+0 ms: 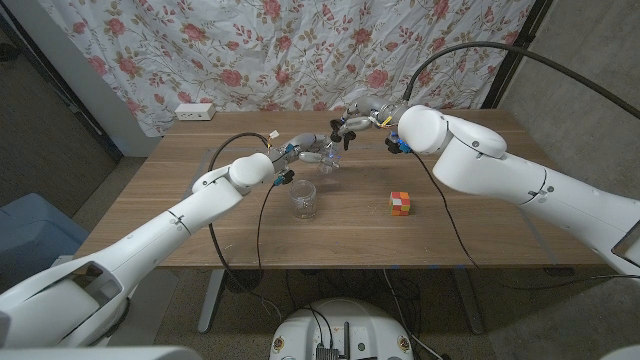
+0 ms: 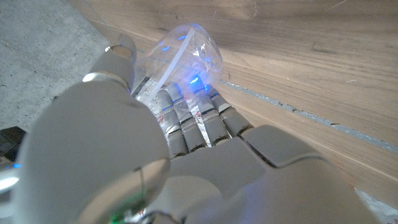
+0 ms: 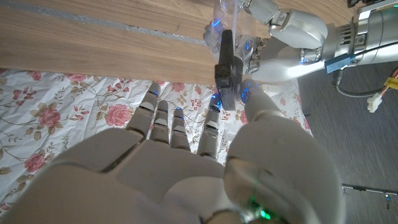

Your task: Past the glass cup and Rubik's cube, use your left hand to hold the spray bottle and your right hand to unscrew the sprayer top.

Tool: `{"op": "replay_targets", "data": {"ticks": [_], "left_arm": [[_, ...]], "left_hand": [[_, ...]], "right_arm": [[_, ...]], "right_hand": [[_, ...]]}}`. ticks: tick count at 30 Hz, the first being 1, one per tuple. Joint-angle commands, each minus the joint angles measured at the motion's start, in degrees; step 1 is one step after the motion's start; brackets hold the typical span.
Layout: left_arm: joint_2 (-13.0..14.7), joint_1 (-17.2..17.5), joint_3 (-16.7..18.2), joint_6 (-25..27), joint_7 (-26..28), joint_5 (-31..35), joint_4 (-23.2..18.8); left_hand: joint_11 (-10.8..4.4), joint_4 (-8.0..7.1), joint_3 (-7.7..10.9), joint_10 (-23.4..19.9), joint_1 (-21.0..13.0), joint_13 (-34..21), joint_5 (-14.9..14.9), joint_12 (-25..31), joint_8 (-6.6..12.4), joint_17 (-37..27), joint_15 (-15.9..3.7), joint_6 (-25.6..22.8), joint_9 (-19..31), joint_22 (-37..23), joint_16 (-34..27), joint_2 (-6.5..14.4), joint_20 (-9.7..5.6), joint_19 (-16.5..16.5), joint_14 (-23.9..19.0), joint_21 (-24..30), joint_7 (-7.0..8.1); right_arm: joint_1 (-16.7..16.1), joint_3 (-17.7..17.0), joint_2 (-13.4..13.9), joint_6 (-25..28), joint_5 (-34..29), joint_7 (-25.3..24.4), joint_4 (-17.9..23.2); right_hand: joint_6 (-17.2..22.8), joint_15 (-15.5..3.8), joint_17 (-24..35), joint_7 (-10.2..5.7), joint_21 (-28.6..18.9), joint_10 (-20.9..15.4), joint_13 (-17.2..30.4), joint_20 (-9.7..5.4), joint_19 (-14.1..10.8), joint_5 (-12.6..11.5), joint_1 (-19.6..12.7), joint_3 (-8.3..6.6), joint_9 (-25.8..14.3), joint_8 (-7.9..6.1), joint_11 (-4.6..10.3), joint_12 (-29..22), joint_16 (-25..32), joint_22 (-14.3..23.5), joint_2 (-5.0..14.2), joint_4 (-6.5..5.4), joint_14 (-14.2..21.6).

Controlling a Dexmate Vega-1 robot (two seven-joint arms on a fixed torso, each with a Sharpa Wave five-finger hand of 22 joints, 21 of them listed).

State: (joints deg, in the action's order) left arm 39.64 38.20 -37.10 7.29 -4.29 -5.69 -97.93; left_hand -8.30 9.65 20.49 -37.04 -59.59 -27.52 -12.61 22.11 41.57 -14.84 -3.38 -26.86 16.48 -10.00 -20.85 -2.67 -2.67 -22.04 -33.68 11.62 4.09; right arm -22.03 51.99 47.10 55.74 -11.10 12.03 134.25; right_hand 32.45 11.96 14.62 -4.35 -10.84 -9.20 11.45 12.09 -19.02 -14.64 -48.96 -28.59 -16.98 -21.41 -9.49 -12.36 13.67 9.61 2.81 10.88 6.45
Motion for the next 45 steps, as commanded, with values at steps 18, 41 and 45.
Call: {"op": "replay_targets", "data": {"ticks": [18, 41, 45], "left_arm": [[-0.5, -0.8, -0.4, -1.5, -2.0, -1.0, 1.8], [-0.1, -0.1, -0.4, -1.1, -2.0, -1.3, 0.6], [0.0, -0.1, -0.4, -1.1, -2.0, -1.2, 0.6]], "left_hand": [[-0.49, -0.15, 0.59, -1.4, 2.5, -0.3, -0.1, 0.0, 0.63, -0.2, -8.2, -4.2, -0.1, -0.1, 0.0, 6.9, -2.96, -0.7, -0.8, 0.3, -1.02], [-0.35, -0.03, 0.67, -1.5, 2.6, -0.6, 0.0, -0.3, 0.92, -0.2, -8.19, -4.3, -0.3, -0.2, 0.2, 7.0, -2.91, -0.8, -0.8, 0.3, -0.91], [-0.29, -0.04, 0.67, -1.5, 2.7, -0.6, 0.0, -0.3, 0.97, -0.2, -8.15, -4.3, -0.3, -0.2, 0.2, 7.0, -2.87, -0.9, -0.8, 0.3, -1.01]], "right_arm": [[-2.7, -3.9, -0.7, -4.5, 5.3, -2.8, -2.3], [-6.5, -6.0, -0.4, -7.4, 4.9, -7.4, -2.2], [-6.2, -6.3, 0.0, -8.0, 5.3, -6.3, -2.3]], "right_hand": [[4.0, -1.76, 0.4, -5.61, -0.1, -1.5, 0.2, -0.21, -0.9, -0.3, -7.0, -1.44, 0.5, -1.03, 3.25, -0.2, 0.5, 0.0, 1.15, -0.2, 0.0], [16.7, -4.17, 1.5, -7.18, -0.3, -5.3, 0.2, -0.67, -2.9, -0.5, -14.4, -0.86, 0.5, -5.9, 7.31, -0.6, 2.1, 0.0, 1.74, -0.16, 1.4], [17.0, -4.49, 1.6, -7.66, 0.0, -5.1, 0.2, -0.55, -2.4, -0.6, -15.5, -0.8, 0.6, -5.94, 7.68, -0.4, 2.0, 0.0, 1.63, -0.04, 0.8]]}}
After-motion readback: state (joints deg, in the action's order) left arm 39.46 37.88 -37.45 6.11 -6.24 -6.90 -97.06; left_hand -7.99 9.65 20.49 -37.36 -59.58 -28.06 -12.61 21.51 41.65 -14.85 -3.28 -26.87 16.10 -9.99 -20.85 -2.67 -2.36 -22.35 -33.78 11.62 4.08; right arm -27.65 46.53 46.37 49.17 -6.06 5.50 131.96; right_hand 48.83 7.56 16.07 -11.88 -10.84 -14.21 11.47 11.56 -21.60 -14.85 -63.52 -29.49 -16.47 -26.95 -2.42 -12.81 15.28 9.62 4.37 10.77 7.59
